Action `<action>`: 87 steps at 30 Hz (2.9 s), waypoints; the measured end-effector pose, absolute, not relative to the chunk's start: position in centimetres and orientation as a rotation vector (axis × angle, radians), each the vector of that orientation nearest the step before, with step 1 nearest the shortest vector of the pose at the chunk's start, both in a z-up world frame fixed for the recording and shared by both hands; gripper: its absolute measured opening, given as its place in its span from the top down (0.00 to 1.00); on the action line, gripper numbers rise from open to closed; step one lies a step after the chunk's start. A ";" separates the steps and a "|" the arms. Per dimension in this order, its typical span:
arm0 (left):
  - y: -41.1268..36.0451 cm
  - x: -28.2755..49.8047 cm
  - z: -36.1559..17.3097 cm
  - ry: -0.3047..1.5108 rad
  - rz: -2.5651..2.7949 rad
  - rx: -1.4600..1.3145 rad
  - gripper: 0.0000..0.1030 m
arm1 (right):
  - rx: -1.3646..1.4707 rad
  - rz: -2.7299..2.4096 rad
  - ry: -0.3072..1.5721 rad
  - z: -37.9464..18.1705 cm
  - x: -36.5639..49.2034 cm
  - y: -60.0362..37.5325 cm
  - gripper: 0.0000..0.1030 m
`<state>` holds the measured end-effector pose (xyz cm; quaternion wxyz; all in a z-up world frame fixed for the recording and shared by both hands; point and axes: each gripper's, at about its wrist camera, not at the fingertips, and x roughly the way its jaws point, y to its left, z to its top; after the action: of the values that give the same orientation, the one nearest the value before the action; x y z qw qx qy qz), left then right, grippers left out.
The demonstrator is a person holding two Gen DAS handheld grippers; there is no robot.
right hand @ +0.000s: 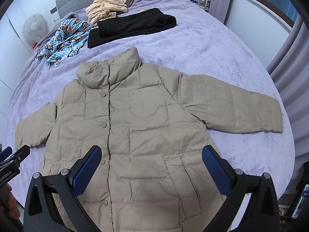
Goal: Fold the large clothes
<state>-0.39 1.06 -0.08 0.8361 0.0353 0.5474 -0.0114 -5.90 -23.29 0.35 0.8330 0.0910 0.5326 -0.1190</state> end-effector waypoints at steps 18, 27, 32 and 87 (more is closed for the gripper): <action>1.4 -0.6 -0.1 1.156 -0.019 0.073 0.00 | 0.193 -0.252 1.128 0.4 -5.8 -23.1 0.00; 1.7 -0.7 -0.2 1.157 -0.020 0.068 0.00 | 0.192 -0.252 1.128 0.5 -5.8 -23.0 0.00; 1.8 -0.7 -0.3 1.155 -0.018 0.071 0.00 | 0.191 -0.253 1.129 0.5 -5.8 -23.0 0.00; 1.9 -0.5 -0.3 1.162 -0.016 0.064 0.00 | 0.192 -0.250 1.128 0.5 -5.6 -22.8 0.00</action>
<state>-0.48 1.95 -0.28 0.8354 0.0304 0.5487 -0.0076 -5.64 -22.79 0.51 0.8333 0.0906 0.5325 -0.1180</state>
